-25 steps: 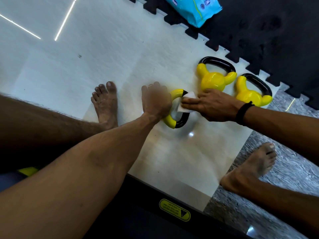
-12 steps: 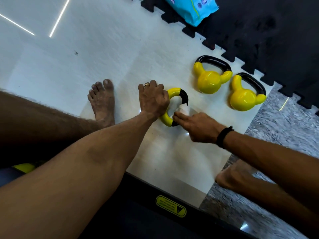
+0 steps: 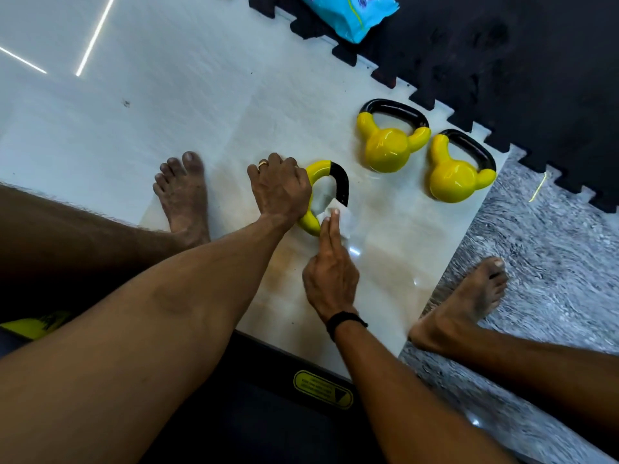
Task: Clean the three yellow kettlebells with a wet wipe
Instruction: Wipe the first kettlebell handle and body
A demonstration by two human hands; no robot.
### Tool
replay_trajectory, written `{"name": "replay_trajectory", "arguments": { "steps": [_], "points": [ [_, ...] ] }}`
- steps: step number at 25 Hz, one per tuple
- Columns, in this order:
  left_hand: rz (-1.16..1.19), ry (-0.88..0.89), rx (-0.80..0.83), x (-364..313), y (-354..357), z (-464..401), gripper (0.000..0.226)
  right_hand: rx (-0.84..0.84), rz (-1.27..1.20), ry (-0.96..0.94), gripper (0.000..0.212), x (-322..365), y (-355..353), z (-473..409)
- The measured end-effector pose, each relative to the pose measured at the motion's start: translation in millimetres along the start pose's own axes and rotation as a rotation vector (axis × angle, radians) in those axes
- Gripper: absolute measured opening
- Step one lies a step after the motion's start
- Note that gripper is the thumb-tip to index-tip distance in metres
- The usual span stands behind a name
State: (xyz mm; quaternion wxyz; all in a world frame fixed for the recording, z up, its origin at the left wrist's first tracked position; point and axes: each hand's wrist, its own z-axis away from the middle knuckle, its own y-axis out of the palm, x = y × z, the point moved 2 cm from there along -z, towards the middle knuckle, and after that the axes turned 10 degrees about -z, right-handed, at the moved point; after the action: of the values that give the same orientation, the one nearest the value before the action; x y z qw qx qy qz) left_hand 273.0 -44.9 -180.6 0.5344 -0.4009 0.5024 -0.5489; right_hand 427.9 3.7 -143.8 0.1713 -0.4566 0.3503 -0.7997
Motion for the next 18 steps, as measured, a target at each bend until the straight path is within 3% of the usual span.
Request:
{"name": "replay_trajectory", "arguments": {
  "steps": [9,13,15,18],
  "points": [
    [0.036,-0.117,0.015,-2.4,1.9,2.9,0.058,-0.135,-0.569,0.500,0.066,18.7,0.5,-31.4],
    [0.055,-0.081,0.020,0.5,2.9,1.3,0.059,-0.146,-0.933,0.702,0.007,-18.1,-21.5,-75.2],
    [0.060,-0.079,0.021,0.4,3.7,0.0,0.054,-0.028,-1.175,0.794,0.021,-33.2,-25.4,-83.1],
    [0.086,-0.090,0.026,4.1,3.2,-3.6,0.045,0.161,-1.300,0.758,0.032,-32.7,-33.1,-84.3]
  ]
}}
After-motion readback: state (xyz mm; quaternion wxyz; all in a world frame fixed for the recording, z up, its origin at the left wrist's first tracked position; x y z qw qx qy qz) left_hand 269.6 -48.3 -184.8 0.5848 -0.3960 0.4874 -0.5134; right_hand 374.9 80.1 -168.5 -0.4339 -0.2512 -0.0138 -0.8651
